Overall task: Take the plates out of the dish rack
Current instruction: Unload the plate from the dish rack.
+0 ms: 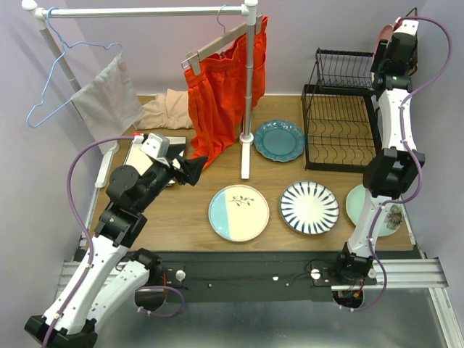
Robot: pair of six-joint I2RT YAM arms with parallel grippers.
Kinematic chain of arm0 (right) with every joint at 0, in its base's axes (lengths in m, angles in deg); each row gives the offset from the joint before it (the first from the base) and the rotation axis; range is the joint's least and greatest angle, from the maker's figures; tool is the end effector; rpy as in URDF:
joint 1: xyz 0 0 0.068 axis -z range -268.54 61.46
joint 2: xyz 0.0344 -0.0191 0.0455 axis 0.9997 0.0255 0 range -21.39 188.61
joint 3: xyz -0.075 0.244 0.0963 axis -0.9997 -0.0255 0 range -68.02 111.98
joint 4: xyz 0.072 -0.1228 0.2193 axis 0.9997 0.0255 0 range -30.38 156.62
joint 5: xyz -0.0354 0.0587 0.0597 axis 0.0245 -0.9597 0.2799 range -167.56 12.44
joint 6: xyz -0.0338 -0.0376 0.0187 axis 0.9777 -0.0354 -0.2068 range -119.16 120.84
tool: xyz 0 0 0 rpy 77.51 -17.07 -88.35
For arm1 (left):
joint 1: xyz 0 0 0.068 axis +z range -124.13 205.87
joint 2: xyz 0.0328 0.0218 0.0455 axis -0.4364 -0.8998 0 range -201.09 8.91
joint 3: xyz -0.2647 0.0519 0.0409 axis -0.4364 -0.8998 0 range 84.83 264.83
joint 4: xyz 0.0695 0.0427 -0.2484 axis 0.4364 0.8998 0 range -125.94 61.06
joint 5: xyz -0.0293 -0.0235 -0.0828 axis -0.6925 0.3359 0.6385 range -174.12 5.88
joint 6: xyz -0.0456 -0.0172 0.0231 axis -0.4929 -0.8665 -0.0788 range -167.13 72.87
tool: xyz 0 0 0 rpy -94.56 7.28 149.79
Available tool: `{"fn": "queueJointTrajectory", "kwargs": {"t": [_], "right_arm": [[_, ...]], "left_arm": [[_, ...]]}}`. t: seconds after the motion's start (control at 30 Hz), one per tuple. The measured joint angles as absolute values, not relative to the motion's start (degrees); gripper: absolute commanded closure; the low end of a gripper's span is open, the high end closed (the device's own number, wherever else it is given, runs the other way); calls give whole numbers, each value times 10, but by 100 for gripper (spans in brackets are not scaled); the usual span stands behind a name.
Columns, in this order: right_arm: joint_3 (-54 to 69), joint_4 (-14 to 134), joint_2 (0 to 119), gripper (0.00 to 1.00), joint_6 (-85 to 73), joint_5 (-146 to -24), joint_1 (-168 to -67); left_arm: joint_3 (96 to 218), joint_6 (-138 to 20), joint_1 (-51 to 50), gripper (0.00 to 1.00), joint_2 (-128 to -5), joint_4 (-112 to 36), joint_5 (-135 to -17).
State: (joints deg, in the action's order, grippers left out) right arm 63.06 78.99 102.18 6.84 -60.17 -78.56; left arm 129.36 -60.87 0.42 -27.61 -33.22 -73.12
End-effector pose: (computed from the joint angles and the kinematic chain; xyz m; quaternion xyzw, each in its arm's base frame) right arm 0.4972 -0.0982 0.4028 0.1219 0.7637 -0.2029 0.6007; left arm 0.1330 -0.0709 0.3741 0.1389 0.6599 -0.3075 0.6713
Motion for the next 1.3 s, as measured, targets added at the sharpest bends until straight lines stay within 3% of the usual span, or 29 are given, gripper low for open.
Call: {"fn": "queueJointTrajectory", "kwargs": {"t": [0.4,0.5,1.3], "right_arm": [[632,792,1021,85,93,-617,-777],[632,791,1020,99,100,-623,-776],[619,777,1003,99,120,-744,-741]], "left_arm": [[1294,-609,4,14,-280,-332,-731],[1294,-609,4,14,-281,-332,-731],[1294,-609,4,14,-297,-332,-731]]}}
